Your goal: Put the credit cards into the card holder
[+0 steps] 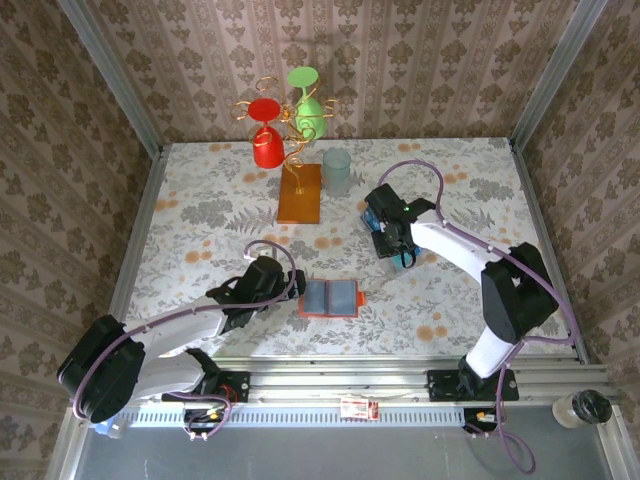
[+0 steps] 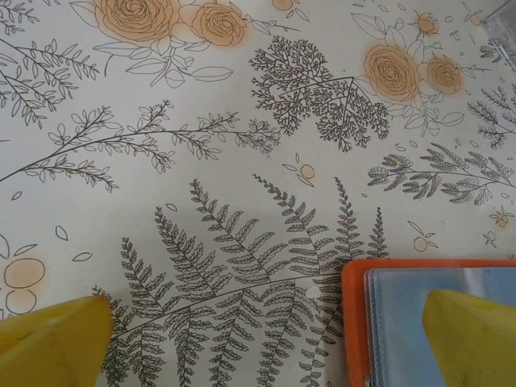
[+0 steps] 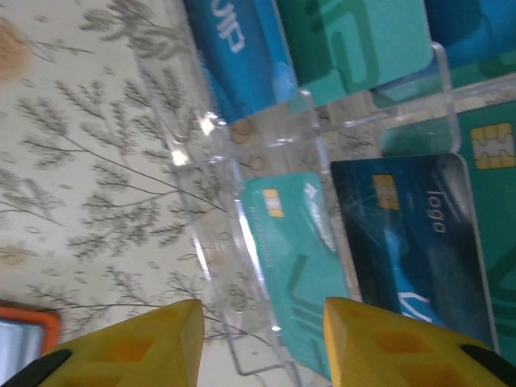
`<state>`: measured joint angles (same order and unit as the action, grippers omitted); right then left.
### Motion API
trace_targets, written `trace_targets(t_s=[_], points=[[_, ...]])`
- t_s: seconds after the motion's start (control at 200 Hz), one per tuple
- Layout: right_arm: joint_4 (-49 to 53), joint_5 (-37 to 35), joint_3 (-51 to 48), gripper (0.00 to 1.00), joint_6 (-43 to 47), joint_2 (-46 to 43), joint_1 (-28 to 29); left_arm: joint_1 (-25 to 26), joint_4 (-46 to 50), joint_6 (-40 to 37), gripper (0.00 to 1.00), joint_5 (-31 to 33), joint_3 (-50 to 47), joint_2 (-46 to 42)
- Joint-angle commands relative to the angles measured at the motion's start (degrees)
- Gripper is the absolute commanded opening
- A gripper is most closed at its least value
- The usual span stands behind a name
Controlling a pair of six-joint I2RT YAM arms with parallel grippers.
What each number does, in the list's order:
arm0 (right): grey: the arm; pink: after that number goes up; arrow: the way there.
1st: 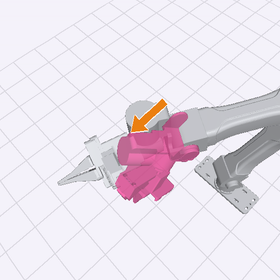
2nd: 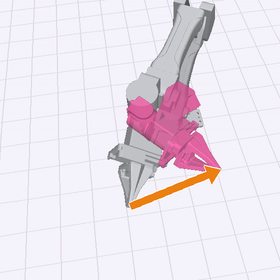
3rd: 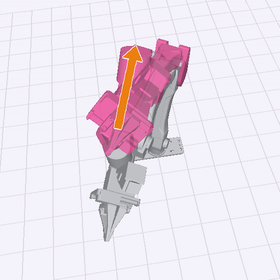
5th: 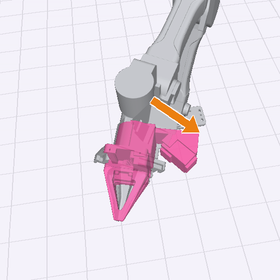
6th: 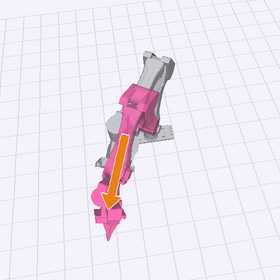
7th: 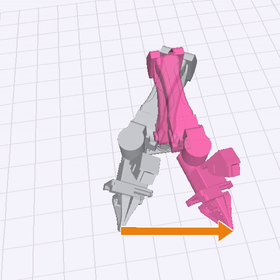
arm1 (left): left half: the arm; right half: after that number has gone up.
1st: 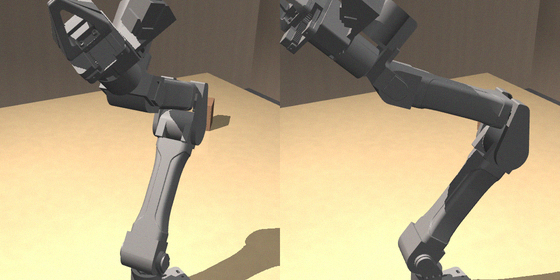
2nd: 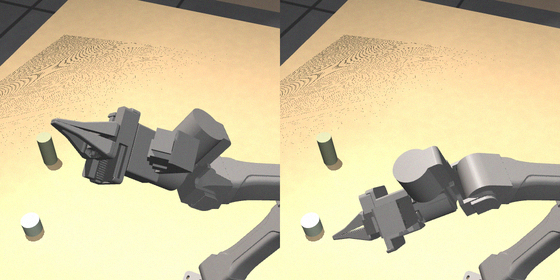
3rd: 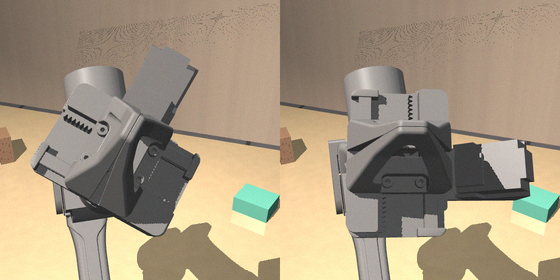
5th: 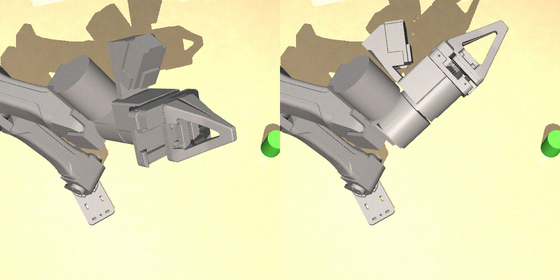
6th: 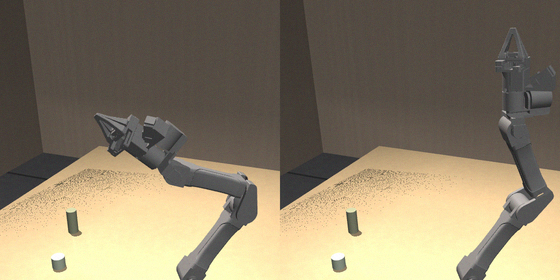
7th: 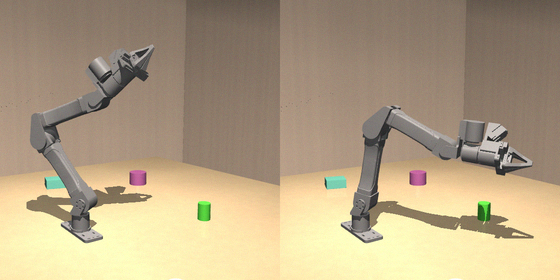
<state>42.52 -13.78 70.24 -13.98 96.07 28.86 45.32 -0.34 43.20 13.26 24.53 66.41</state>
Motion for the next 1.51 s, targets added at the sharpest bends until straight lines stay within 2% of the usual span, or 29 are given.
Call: trace_targets(t_s=[0.0,0.32,0.815,1.185,1.28,1.5], points=[[2.7,-5.9,2.1,0.43,2.4,1.3,-0.1,-0.3,1.0,-1.4,1.0,-0.4,1.5,-0.4],[2.2,-3.8,2.1,0.41,2.6,4.1,-0.8,-0.4,0.6,-1.2,1.0,-0.5,1.0,-0.3],[1.8,-0.8,1.4,0.17,2.9,1.7,-1.2,-0.4,-0.9,-1.0,1.0,-0.8,0.6,0.8],[0.7,0.6,2.1,0.08,6.0,-0.5,-1.2,-0.6,-0.4,-1.2,1.0,-0.9,0.7,0.5],[1.1,1.3,2.9,0.0,6.5,-1.5,-1.2,-0.6,-0.3,-1.3,1.0,-1.0,0.6,0.3],[2.3,6.1,4.8,0.0,5.0,-5.5,-1.1,-0.8,0.2,-1.5,1.0,-1.0,0.6,-0.2]])
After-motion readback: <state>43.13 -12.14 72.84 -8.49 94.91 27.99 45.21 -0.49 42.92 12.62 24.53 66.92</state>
